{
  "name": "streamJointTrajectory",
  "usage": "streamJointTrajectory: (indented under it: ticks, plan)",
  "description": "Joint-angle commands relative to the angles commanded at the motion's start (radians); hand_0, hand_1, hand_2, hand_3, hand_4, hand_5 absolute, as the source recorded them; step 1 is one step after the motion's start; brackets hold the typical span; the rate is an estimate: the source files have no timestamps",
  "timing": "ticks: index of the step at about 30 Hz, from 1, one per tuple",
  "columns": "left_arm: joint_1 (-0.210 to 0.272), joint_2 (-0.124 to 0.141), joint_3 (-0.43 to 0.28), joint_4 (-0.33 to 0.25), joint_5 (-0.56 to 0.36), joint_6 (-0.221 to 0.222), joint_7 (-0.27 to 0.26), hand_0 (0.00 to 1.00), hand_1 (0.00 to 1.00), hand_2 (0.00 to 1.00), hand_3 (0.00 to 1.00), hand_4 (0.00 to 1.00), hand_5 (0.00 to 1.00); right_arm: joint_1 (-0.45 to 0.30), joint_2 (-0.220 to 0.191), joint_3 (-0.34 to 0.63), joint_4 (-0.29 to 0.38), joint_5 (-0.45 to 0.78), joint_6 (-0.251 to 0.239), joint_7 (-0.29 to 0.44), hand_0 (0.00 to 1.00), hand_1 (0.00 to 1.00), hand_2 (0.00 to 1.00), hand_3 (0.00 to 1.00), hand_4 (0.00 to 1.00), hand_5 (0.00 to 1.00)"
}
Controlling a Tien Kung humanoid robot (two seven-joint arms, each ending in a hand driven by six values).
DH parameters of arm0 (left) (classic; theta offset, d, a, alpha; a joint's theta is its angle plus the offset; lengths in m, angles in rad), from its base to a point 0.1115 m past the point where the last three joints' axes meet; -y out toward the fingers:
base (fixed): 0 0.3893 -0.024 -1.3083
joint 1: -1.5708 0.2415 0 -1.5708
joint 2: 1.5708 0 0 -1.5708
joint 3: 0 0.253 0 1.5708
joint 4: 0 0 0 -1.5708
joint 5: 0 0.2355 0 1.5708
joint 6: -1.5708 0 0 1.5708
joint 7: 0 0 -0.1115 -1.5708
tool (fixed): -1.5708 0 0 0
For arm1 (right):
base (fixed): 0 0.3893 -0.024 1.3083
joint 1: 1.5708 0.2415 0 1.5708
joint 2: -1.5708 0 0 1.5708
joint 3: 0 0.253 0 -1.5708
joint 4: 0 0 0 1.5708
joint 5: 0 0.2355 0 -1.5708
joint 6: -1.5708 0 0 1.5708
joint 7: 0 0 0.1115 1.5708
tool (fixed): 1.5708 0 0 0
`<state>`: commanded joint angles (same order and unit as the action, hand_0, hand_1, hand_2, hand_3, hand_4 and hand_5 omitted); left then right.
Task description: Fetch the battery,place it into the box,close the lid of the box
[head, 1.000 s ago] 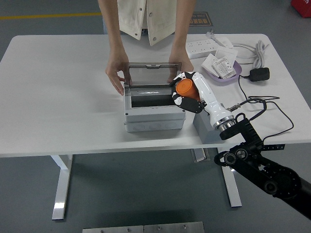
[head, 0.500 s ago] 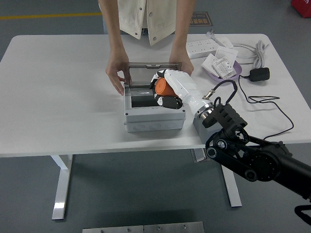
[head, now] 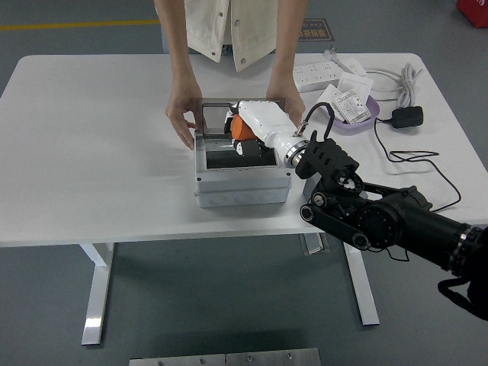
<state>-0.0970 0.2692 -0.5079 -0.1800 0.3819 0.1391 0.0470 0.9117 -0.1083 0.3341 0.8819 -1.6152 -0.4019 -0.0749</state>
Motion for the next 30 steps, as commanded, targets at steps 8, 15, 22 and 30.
streamJointTrajectory:
  ticks: [8,15,22,30]
  plan:
    - [-0.005,0.001,0.016,0.0,-0.012,-0.001,-0.003,0.577,0.635,0.559,0.563,0.569,0.026,0.014,0.034,-0.023,-0.059,0.045,-0.015,0.007,0.023,0.175,0.306,0.21,0.002,0.002]
    - [-0.007,0.001,0.018,0.0,-0.013,-0.001,-0.002,0.577,0.635,0.556,0.56,0.565,0.031,0.008,0.04,-0.027,-0.058,0.079,-0.023,0.023,0.03,0.177,0.311,0.215,0.002,0.002]
    - [-0.008,0.0,0.012,0.0,-0.007,-0.002,0.001,0.577,0.634,0.555,0.559,0.563,0.031,0.005,0.047,-0.034,-0.061,0.113,-0.021,0.044,0.038,0.187,0.318,0.239,0.002,0.002]
    - [-0.005,0.0,-0.018,0.0,0.022,-0.002,0.016,0.577,0.633,0.555,0.559,0.56,0.028,-0.001,0.059,-0.039,-0.067,0.146,-0.014,0.069,0.064,0.211,0.344,0.316,0.031,0.002]
